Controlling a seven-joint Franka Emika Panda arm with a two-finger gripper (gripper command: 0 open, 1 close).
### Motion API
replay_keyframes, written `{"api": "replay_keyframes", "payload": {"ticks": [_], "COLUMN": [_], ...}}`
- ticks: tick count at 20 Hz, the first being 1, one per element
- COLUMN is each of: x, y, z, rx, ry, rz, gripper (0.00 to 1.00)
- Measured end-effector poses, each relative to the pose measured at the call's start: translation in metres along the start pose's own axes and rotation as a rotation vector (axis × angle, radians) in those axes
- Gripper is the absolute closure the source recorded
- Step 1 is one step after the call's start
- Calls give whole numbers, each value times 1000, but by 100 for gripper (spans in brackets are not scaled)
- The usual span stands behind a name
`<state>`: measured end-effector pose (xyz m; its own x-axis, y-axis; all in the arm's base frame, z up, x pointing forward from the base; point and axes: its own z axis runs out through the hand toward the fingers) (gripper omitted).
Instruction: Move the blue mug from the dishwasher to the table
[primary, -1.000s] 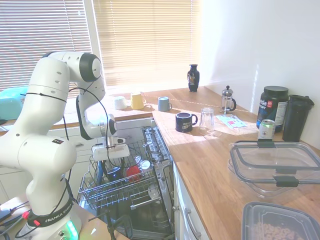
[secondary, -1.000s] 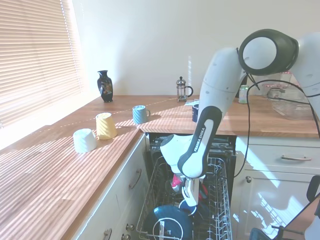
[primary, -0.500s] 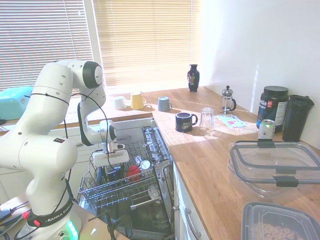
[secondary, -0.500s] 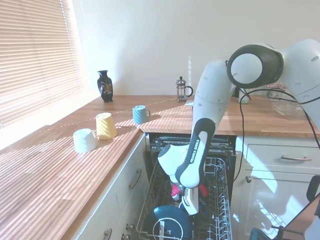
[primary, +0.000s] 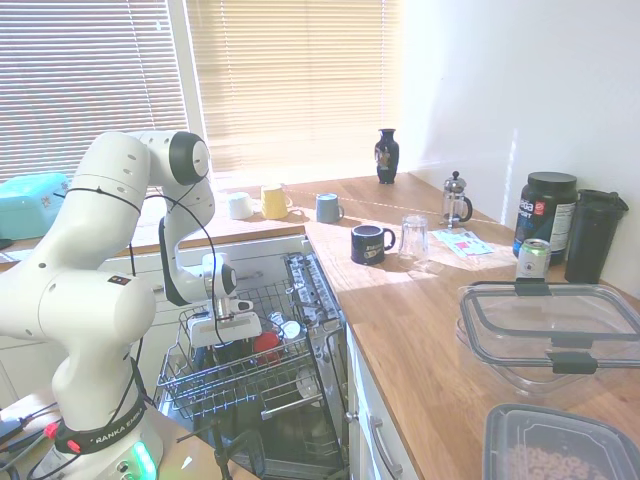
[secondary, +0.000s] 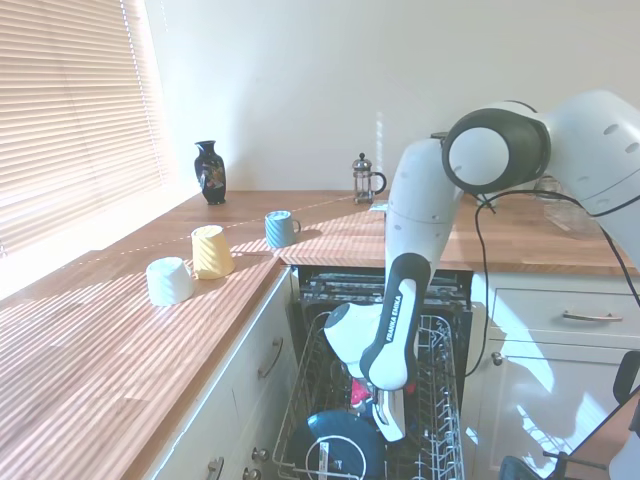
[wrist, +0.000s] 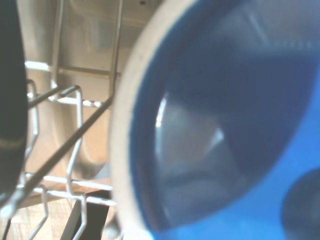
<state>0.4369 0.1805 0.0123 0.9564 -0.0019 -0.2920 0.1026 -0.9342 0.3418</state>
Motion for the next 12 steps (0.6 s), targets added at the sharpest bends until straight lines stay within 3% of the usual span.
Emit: {"api": "replay_keyframes", "payload": {"ticks": [12], "x": [4], "y": [2], "z": [-2], "rx": [-4], "ry": [6], "rz": [-7], "gripper": [100]}}
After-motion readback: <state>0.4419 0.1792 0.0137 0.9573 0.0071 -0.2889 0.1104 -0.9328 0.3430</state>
